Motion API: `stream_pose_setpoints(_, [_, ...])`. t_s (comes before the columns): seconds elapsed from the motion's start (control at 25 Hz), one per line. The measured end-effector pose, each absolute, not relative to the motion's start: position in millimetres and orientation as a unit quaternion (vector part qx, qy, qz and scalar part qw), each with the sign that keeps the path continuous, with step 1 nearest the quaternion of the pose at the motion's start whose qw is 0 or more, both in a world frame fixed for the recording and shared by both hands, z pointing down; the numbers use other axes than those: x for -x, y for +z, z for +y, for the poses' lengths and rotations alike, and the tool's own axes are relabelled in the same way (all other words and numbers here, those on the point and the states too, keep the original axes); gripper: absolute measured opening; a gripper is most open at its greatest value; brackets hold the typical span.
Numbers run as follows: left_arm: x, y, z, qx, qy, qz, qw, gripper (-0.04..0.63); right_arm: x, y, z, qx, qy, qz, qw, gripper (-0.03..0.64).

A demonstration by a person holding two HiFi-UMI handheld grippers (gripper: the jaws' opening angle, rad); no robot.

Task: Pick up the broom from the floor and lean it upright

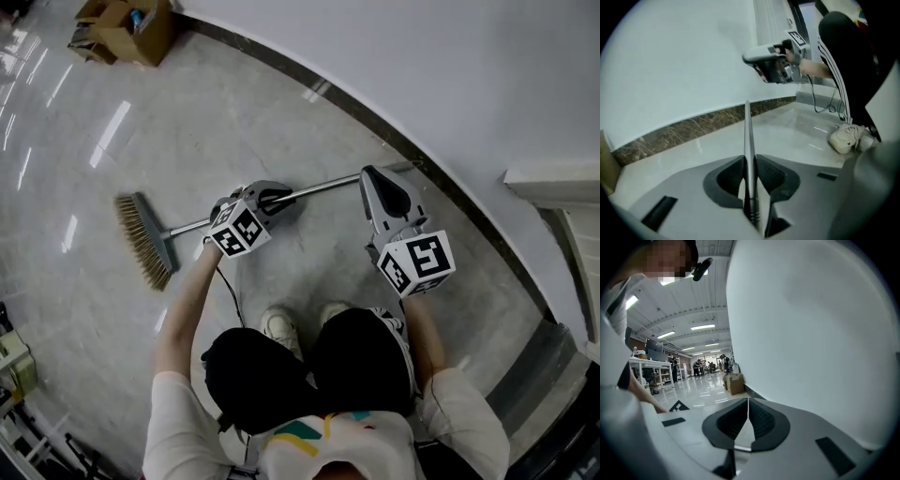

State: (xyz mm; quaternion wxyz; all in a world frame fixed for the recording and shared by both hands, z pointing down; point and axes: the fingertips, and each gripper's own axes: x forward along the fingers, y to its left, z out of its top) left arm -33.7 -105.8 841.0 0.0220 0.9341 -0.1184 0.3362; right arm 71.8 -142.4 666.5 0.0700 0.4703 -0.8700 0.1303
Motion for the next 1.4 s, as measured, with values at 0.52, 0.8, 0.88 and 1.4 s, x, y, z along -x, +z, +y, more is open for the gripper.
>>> stream_pose_setpoints(0.52, [91.6, 650.7, -182.5, -0.939, 0.156, -0.3, -0.059, 0.129, -82.7, 614.1, -117.6, -0.48, 0.078, -0.873, 0.045, 0.015])
stream_pose_setpoints(0.8, [106.6, 551.4, -219.9, -0.914, 0.042, -0.398, -0.072, 0.129, -80.3, 605.0, -101.4, -0.468, 0.073, -0.879, 0.045, 0.015])
stream_pose_setpoints(0.88, [104.0, 527.0, -233.1, -0.904, 0.018, -0.42, -0.075, 0.129, -73.5, 604.5, -109.9, -0.461, 0.08, -0.883, 0.038, 0.015])
stream_pose_setpoints(1.4, [65.4, 423.3, -283.9, -0.878, -0.085, -0.46, -0.101, 0.129, -12.5, 609.1, -149.4, -0.404, 0.068, -0.91, 0.071, 0.015])
